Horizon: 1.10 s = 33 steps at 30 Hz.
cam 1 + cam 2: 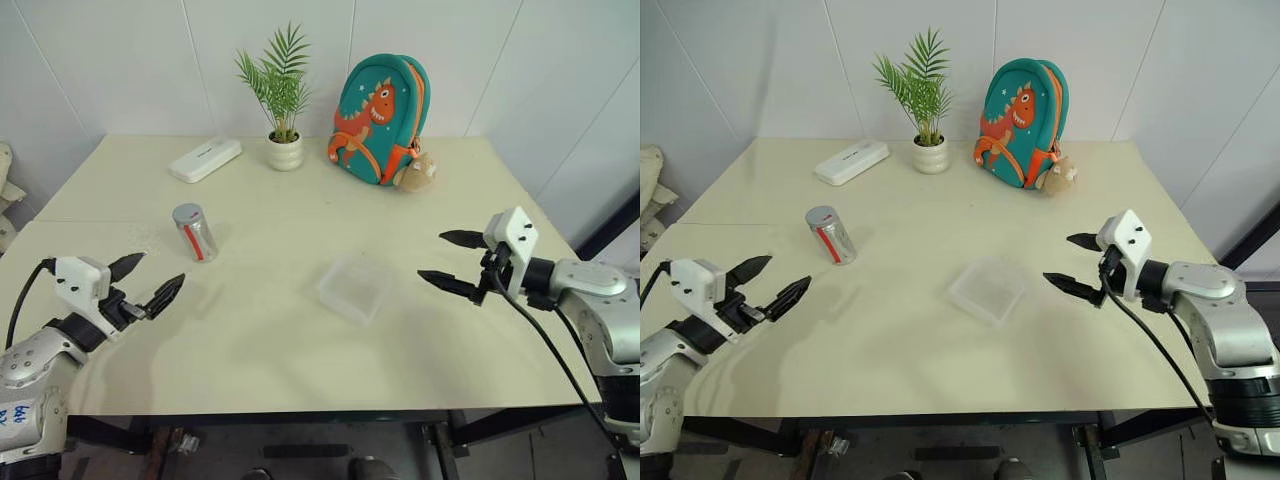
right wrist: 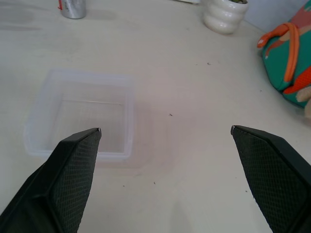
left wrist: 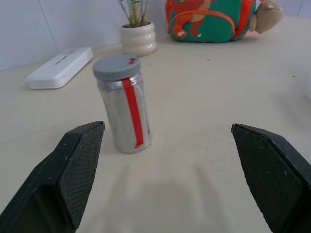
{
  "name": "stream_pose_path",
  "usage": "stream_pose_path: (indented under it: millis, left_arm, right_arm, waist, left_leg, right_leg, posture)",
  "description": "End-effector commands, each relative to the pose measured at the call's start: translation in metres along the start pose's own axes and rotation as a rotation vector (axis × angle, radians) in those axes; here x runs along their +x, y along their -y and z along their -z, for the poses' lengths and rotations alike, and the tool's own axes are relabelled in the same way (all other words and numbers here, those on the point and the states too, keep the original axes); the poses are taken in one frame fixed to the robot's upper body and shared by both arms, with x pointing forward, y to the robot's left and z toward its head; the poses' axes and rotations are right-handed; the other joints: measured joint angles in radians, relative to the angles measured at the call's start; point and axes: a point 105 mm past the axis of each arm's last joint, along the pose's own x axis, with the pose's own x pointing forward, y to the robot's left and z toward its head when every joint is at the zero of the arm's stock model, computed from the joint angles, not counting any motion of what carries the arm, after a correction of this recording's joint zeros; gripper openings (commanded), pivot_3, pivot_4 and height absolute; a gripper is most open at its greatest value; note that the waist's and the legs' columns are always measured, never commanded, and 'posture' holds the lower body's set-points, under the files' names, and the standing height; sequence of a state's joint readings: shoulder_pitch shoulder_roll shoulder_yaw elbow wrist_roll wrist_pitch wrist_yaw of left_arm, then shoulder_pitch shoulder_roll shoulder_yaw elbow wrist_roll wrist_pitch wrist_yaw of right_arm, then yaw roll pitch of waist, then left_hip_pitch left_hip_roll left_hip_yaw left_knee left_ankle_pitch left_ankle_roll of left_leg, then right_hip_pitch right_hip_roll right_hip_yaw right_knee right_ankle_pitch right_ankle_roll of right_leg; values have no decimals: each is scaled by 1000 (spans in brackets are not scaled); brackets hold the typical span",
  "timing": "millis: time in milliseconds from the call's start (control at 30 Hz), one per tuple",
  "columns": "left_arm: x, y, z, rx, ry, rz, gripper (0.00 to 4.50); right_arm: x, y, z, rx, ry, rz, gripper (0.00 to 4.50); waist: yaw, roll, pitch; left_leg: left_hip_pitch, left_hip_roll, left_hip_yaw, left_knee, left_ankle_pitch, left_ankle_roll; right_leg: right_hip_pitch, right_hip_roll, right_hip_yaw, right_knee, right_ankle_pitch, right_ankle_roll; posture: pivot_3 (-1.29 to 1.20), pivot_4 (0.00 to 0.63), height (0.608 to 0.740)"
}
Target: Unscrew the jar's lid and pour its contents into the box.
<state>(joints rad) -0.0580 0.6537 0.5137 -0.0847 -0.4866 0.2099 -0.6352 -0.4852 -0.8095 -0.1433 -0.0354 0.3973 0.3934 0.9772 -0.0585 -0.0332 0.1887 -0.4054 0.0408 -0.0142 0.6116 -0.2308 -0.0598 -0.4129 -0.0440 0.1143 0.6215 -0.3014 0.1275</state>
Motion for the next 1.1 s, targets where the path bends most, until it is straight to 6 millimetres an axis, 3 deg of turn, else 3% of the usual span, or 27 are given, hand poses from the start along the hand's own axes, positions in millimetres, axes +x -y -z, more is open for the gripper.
stream_pose_path:
  millis: [33,200,400,600,833,1100]
  left_arm:
    - [-3,-4,-15,40,43,-13,4464]
    - [2,-3,-14,48,67,-82,4464]
    - [11,-2,-8,16,75,-204,4464]
    - [34,14,5,-43,51,-304,4464]
    - [69,39,11,-99,53,-326,4464]
    - [91,23,12,-131,51,-429,4464]
  right_arm:
    - [-6,5,-16,-49,40,23,4500]
    - [3,-1,-18,-41,56,9,4500]
    - [17,-15,-23,-23,90,-28,4500]
    - [32,-37,-28,8,135,-101,4500]
    - [29,-48,-34,23,162,-147,4500]
    - [35,-47,-32,21,169,-117,4500]
  waist:
    - [1,0,0]
    - [3,0,0]
    - [1,0,0]
    - [5,0,0]
    - [9,0,0]
    - [6,0,0]
  left_leg:
    - [0,0,0,0,0,0]
    - [0,0,1,1,0,0]
    - [0,0,0,1,0,0]
    - [0,0,0,2,0,0]
    - [0,0,-1,2,0,0]
    - [0,-1,-1,3,0,0]
  right_leg:
    - [0,0,0,0,0,0]
    - [1,0,1,0,-2,-4]
    - [0,0,0,1,2,4]
    - [1,1,0,1,4,6]
    - [2,1,0,1,4,7]
    - [2,2,1,2,4,8]
  posture:
    - [0,150,740]
    - [0,150,740]
    - [0,150,740]
    - [0,150,740]
    - [0,150,740]
    - [0,150,740]
